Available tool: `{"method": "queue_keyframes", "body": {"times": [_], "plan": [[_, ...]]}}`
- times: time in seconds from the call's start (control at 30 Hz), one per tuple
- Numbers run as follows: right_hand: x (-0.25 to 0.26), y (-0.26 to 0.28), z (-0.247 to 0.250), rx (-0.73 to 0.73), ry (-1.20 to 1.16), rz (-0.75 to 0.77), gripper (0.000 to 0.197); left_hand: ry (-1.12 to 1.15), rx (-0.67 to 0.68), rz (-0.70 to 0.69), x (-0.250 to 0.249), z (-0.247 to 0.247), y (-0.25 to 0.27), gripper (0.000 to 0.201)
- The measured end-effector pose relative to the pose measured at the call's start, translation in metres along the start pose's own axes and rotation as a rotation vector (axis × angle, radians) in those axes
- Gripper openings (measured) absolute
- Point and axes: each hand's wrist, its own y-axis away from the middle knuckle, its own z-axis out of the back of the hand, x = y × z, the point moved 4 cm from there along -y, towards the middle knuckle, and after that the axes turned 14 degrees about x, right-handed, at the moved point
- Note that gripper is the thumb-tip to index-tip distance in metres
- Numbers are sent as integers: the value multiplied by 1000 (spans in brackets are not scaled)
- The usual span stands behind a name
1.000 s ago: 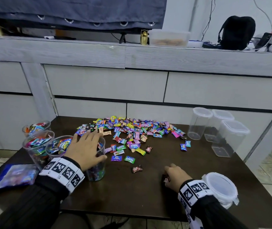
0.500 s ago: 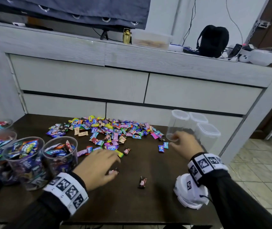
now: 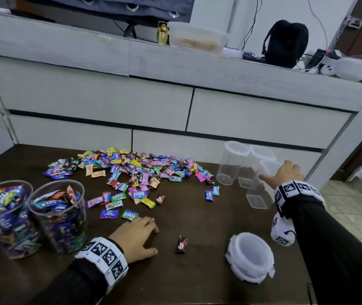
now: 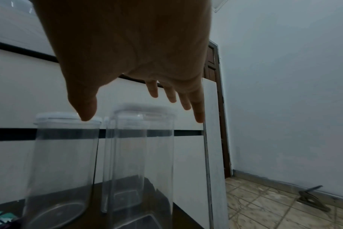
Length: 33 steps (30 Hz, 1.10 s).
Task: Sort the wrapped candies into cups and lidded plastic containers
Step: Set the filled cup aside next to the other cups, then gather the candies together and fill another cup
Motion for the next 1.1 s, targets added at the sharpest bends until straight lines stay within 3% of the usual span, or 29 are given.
{"method": "queue_keyframes", "body": {"times": [0.13,0.33,0.53,0.7,0.83,0.97,1.1], "plan": [[-6,-11,-15,38,-6,-26,87,-3,11,1,2,-1,-1,59],[-5,-11,-18,-41,-140,-11,80,-5,3,1,2,-2,-2,59],[26,16,-2,-105,-163,326,76,16,4,3,2,-1,0,57],[83,73,4,71,-184,635,72,110,-7,7,4,4,3,68],[124,133,-8,233,-139,874,71,423,-161,25,14,12,14,108],[145,187,-27,390,-123,1033,68,793,-368,-173,24,24,35,129],[157,223,-49,489,-104,1111,67,893,-436,-302,27,29,52,133]]}}
